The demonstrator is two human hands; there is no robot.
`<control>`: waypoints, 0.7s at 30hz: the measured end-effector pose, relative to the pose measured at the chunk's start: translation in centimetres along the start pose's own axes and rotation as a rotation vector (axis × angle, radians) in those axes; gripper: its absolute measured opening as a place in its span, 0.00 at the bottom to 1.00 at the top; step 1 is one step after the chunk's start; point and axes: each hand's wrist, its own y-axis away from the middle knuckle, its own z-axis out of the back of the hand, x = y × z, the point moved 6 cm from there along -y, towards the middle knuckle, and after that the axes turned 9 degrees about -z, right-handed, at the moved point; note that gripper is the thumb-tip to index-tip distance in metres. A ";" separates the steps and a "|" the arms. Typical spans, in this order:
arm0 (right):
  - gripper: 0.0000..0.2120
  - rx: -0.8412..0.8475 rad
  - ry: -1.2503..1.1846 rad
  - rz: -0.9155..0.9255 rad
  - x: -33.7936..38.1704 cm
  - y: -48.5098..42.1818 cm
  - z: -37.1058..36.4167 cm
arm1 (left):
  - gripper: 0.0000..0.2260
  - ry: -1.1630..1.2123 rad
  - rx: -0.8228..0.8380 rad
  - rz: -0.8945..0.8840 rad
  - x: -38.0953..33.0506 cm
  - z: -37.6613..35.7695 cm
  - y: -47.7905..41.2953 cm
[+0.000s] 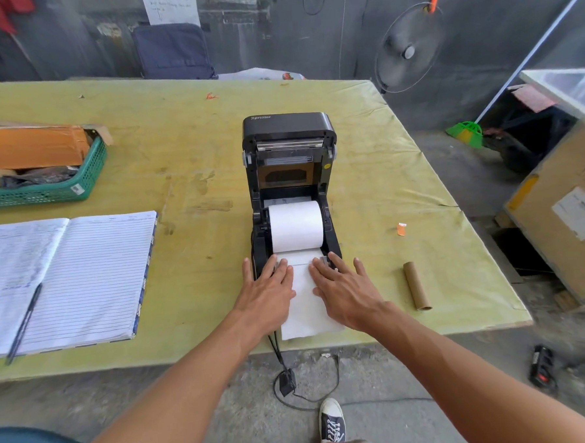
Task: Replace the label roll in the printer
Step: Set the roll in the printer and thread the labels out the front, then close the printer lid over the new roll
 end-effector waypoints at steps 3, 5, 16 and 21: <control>0.28 -0.005 0.014 -0.006 0.1 0.8 -0.5 | 0.26 -0.044 -0.007 -0.027 -0.1 0.0 1.0; 0.32 0.004 0.048 -0.010 0.2 0.9 -0.8 | 0.26 -0.089 -0.014 -0.040 -0.1 0.0 1.6; 0.24 -0.023 -0.161 -0.097 -0.5 -0.1 1.7 | 0.25 0.035 -0.144 -0.087 1.3 0.9 1.3; 0.12 -0.220 -0.389 -0.207 -3.1 -2.3 7.3 | 0.20 0.117 -0.551 -0.058 4.4 6.4 -0.4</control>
